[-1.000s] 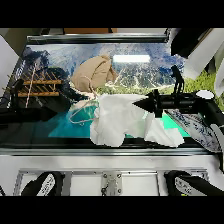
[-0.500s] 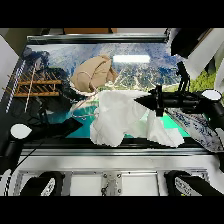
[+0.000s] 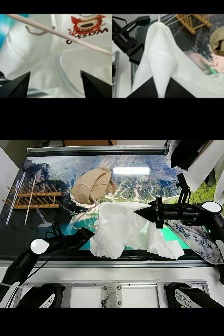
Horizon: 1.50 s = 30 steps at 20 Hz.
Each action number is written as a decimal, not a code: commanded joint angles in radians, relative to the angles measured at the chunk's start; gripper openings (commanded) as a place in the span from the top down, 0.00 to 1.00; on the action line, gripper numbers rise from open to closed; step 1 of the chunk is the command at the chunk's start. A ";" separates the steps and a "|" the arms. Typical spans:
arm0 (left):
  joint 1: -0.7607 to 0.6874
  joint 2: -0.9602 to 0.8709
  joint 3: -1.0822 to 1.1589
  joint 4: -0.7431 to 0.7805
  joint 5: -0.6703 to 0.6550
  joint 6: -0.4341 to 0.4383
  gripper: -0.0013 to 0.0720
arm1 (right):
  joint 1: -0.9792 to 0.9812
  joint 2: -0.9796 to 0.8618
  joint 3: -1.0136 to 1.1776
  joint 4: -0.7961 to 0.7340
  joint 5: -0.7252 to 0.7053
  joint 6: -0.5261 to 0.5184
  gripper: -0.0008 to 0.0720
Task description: Fold the clothes and pants, and hang the long-sleeved shirts on hangers.
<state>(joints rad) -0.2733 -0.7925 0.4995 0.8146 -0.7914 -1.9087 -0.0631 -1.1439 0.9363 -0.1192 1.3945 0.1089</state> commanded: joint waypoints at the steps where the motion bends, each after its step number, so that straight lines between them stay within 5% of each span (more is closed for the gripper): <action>1: -0.057 -0.077 0.000 -0.077 0.039 0.006 0.05 | 0.000 0.001 0.001 0.000 0.001 0.000 0.97; 7: -0.127 -0.104 0.000 -0.089 0.077 0.006 0.05 | 0.000 0.001 0.001 0.000 0.000 0.000 0.97; 9: -0.150 -0.105 0.000 -0.102 0.102 0.006 0.18 | 0.000 0.001 0.001 0.000 0.000 0.000 0.97; 11: -0.172 -0.105 0.000 -0.111 0.156 0.006 0.18 | 0.000 0.001 0.001 0.000 0.000 0.000 0.97; 14: -0.174 -0.104 0.000 -0.102 0.177 0.007 0.87 | 0.000 0.001 0.001 0.000 0.000 0.021 0.97; 15: -0.173 -0.104 0.000 -0.099 0.181 0.010 0.96 | 0.000 0.004 0.001 0.000 0.000 0.021 0.97; 24: 0.082 -0.031 0.000 -0.099 0.043 0.103 0.96 | -0.011 0.138 0.001 0.052 -0.062 0.194 0.98; 30: 0.105 -0.085 0.036 -0.099 -0.013 0.151 0.96 | 0.003 0.178 0.001 0.056 -0.060 0.270 0.98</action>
<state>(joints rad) -0.1829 -0.8505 0.5133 0.7151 -0.7753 -1.7905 -0.0639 -0.9844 0.9363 -0.0677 1.3365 0.3325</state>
